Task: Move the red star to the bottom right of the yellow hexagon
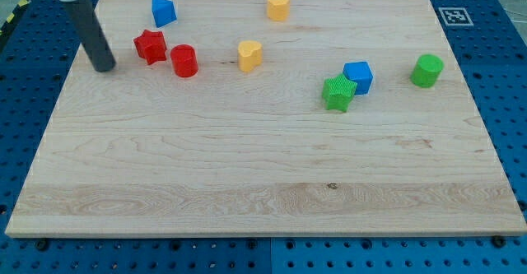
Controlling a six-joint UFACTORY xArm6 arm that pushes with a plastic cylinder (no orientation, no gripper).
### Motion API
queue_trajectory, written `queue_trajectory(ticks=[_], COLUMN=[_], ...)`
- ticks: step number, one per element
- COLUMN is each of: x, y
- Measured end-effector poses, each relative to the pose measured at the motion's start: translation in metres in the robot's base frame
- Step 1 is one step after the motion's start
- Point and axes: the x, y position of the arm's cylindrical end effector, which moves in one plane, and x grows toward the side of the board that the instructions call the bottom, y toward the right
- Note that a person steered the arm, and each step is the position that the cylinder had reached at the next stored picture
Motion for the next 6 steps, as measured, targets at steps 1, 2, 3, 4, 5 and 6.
queue_trajectory(ticks=[1,2,3,4,5,6], x=[-0.005,-0.025,-0.038,-0.038,-0.025,-0.021], y=[0.032,0.049,0.066,0.079,0.079,0.083])
